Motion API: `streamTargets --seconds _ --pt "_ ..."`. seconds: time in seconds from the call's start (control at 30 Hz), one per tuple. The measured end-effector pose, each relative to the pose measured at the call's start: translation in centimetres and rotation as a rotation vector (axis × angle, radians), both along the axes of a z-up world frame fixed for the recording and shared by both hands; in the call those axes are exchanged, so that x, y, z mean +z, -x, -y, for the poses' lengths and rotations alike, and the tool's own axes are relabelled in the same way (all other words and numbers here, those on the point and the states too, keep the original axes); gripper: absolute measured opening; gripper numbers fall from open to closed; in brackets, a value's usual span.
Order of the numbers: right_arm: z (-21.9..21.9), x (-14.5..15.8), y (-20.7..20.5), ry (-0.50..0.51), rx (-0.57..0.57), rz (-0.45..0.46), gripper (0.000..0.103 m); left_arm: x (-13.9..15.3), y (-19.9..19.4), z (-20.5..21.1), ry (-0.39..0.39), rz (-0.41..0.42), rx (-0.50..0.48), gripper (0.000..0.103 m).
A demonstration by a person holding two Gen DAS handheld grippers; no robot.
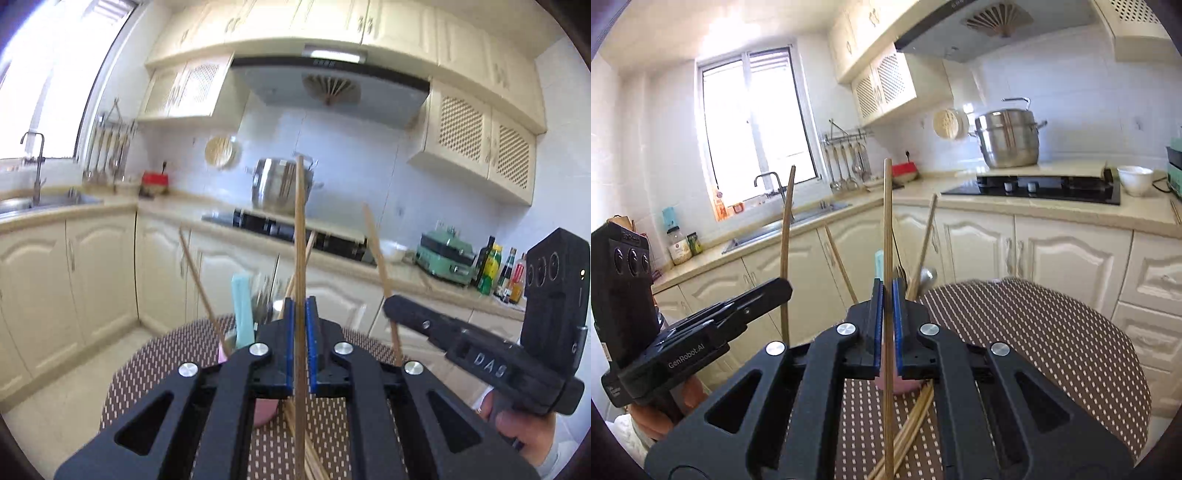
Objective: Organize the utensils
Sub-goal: 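Lift both held chopsticks up over the pink cup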
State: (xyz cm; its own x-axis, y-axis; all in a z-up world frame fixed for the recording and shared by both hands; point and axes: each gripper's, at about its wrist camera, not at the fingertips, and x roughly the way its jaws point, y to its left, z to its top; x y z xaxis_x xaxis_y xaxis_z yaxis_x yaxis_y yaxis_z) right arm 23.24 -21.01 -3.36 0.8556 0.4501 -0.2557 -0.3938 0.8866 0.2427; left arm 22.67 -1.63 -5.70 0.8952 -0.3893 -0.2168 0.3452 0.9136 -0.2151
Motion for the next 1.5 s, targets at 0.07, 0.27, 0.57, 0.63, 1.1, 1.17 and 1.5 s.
streamTargets --seconds 0.07,0.27,0.57,0.63,1.1,1.17,1.5 --pt "-0.5 0.6 -0.8 -0.013 0.004 0.028 0.006 0.9 -0.6 0.5 -0.007 0.057 0.017 0.006" --pt "-2.2 1.9 -3.6 -0.052 0.018 0.105 0.006 1.9 -3.5 1.1 0.020 0.167 0.083 0.006" --pt "-2.9 1.8 -6.8 -0.111 0.002 0.178 0.006 1.8 -7.0 -0.1 0.106 0.218 0.166 0.006" --pt "-3.2 1.6 -7.2 -0.112 -0.001 0.187 0.006 1.4 -7.2 -0.3 0.107 0.242 0.178 0.006" --pt "-4.7 -1.0 -8.5 -0.090 0.005 0.153 0.006 -3.3 -7.9 -1.3 0.059 0.133 0.203 0.006" --pt "-4.6 -1.3 -8.3 -0.085 0.002 0.146 0.006 -3.8 -7.7 -1.3 0.046 0.117 0.196 0.006" --pt "-4.3 -2.0 -6.3 -0.054 -0.008 0.111 0.006 -5.4 -7.7 -0.8 -0.004 0.005 0.159 0.006"
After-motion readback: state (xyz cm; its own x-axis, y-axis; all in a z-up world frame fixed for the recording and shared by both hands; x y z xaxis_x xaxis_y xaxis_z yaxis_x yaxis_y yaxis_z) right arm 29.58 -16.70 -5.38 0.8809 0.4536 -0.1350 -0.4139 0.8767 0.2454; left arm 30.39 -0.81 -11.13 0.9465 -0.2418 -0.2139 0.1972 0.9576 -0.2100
